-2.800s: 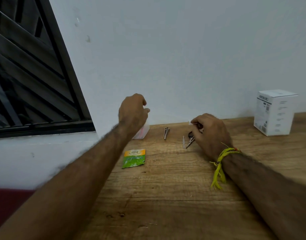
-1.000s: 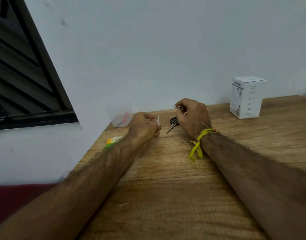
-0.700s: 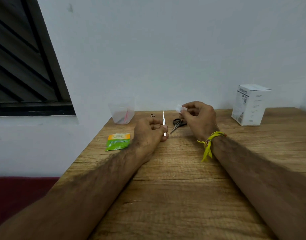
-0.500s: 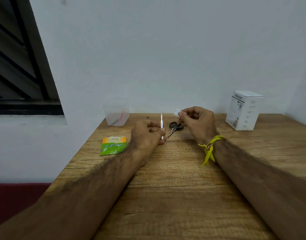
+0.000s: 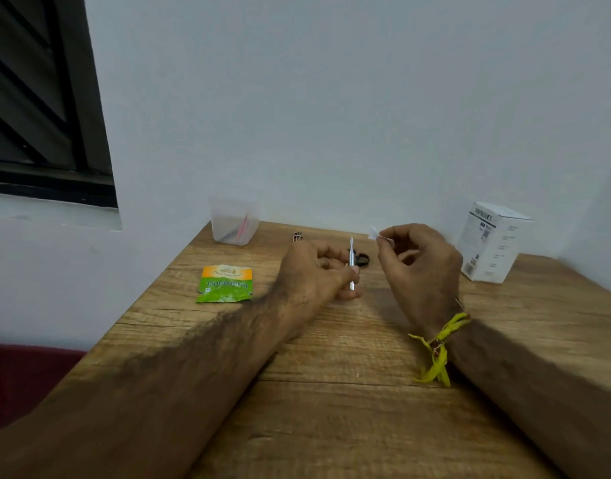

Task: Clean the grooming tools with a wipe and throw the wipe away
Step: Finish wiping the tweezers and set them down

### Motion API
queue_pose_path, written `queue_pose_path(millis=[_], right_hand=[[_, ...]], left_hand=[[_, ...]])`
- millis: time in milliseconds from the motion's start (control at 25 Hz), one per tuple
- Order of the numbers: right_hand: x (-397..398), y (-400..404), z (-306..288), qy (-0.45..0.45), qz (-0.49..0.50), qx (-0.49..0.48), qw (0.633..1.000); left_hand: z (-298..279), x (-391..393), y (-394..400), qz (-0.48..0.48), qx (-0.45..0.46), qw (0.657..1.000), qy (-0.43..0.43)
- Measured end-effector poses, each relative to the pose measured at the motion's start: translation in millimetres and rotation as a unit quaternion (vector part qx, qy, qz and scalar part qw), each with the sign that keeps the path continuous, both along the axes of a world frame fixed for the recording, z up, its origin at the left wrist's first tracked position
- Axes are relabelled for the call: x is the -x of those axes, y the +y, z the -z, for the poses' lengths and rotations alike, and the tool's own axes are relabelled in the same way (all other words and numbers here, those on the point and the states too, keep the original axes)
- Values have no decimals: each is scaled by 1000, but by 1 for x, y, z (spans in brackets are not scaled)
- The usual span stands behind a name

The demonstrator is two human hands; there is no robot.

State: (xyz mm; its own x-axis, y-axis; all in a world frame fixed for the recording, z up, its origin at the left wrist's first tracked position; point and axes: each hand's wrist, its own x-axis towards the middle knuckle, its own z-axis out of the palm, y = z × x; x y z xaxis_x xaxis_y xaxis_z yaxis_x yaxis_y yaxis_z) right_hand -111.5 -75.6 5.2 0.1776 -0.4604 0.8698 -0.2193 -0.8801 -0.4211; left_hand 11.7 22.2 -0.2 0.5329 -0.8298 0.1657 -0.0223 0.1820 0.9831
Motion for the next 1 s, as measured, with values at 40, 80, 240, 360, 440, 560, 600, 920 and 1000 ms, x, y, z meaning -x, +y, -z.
queue_pose_path(millis=[40,80,240,360,440,560,600,920,1000], right_hand=[[-1,1,-1,33,-2,57,998],[-3,2,0,64,-7,97,993],[-8,-2,2,112,1,151,982],[-5,-4,4,146,10,174,974],[-5,-3,4,159,-4,188,969],[-4,-1,3,157,-21,208,965],[-5,1,4,162,-27,212,963],[-5,-1,2,193,-41,179,964],[-4,-2,2,188,-50,185,963]], left_hand=[[-1,1,1,7,-2,1000,-7],[-1,2,1,10,-5,1000,-13],[-1,1,4,15,1,1000,-24],[0,2,6,17,8,999,-28],[-1,3,6,19,5,1000,-24],[-2,2,6,16,5,1000,-15],[-2,2,6,12,6,1000,-12],[0,-1,2,15,9,1000,11],[1,-1,2,19,10,1000,8]])
